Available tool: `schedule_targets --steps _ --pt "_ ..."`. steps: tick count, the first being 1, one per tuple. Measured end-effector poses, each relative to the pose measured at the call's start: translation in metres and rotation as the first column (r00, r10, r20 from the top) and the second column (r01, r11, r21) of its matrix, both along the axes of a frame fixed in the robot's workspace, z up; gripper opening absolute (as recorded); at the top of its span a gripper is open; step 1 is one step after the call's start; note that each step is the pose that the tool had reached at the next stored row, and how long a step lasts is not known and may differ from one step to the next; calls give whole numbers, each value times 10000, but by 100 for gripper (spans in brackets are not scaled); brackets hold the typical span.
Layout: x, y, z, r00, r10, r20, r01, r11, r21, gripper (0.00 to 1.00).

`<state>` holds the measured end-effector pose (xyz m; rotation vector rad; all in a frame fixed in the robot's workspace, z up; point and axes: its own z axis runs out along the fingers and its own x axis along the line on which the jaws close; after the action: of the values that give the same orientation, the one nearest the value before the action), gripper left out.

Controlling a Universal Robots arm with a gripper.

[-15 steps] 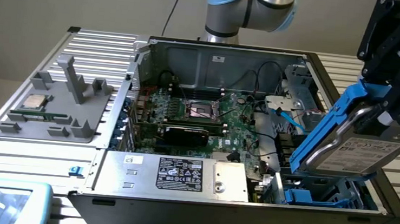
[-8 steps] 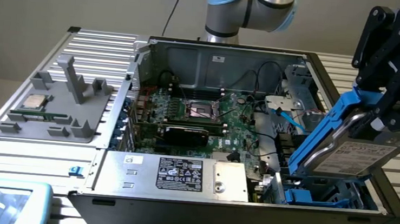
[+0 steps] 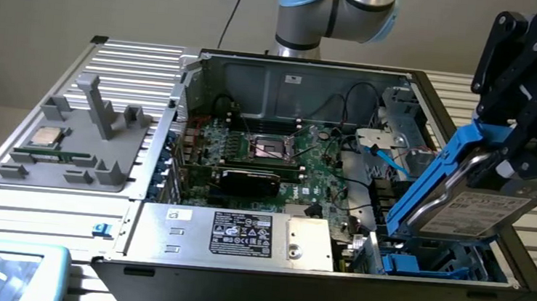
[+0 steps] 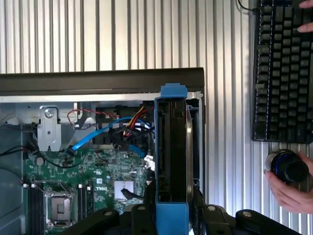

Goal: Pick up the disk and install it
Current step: 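Insert the disk into the insertion slot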

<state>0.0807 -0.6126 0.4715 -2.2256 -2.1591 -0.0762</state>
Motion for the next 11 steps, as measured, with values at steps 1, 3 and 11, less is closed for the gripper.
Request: schedule_targets --steps 1,3,11 --pt "0 0 -3 10000 0 0 0 10000 1 37" --pt "0 0 -7 10000 0 0 0 10000 0 37" --pt "0 0 -24 10000 0 0 0 10000 0 37"
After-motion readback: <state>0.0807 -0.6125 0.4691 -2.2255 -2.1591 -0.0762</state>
